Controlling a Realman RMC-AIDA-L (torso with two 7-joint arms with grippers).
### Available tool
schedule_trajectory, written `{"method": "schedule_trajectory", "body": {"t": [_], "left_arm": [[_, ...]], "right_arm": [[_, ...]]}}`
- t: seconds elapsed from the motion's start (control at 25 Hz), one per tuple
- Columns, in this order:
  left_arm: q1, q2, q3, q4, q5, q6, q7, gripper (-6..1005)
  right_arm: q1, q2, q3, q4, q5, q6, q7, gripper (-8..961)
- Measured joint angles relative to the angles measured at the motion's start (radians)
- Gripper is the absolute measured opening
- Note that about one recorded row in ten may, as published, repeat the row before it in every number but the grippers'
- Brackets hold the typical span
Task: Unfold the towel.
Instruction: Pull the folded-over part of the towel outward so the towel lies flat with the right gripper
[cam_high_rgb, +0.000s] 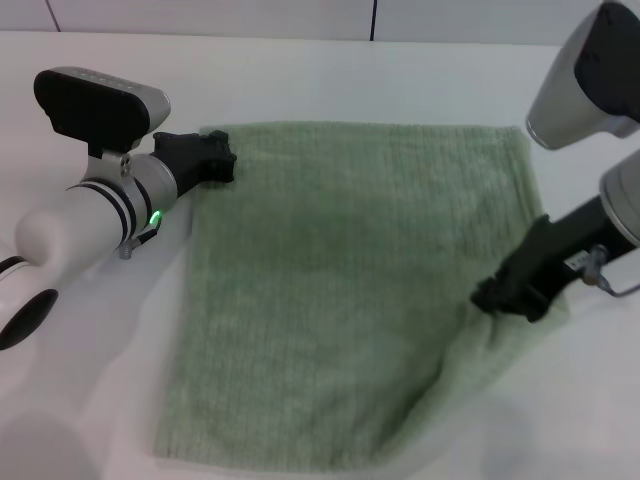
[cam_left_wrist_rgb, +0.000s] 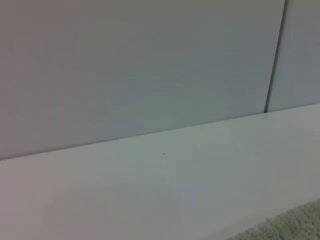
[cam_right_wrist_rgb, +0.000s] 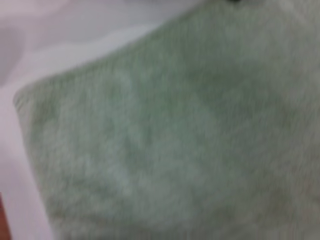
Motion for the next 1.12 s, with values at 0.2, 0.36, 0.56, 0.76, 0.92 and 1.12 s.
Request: {"method": "schedule_trajectory", "body": {"t": [0.2, 0.36, 0.56, 0.76, 0.92, 1.12], "left_arm": [[0.0, 0.001, 0.0, -0.001, 0.0, 0.0, 0.0, 5], [-0.001, 0.001, 0.0, -0.001, 0.0, 0.0, 0.0, 6], [-0.002, 0.002, 0.0, -0.001, 0.0, 0.0, 0.0, 6], [-0.004, 0.001, -0.003, -0.003, 0.0, 0.001, 0.0, 7], [-0.003, 0.001, -0.006, -0.008, 0.0, 0.001, 0.005, 8], [0.001, 0.0, -0.008, -0.011, 0.0, 0.0, 0.009, 8]], "right_arm": [[0.005, 0.0, -0.006, -0.057, -0.015, -0.107, 0.051, 25], [0.016, 0.0, -0.034, -0.082, -0.015, -0.178, 0.105, 26], [0.031, 0.0, -0.095, -0.063, -0.056, -0.215, 0.137, 26], [0.051, -0.001, -0.12, -0.003, -0.093, -0.203, 0.139, 27], [0.066, -0.004, -0.113, 0.018, -0.096, -0.203, 0.133, 77], [0.068, -0.006, -0.113, 0.001, -0.095, -0.195, 0.129, 160]]}}
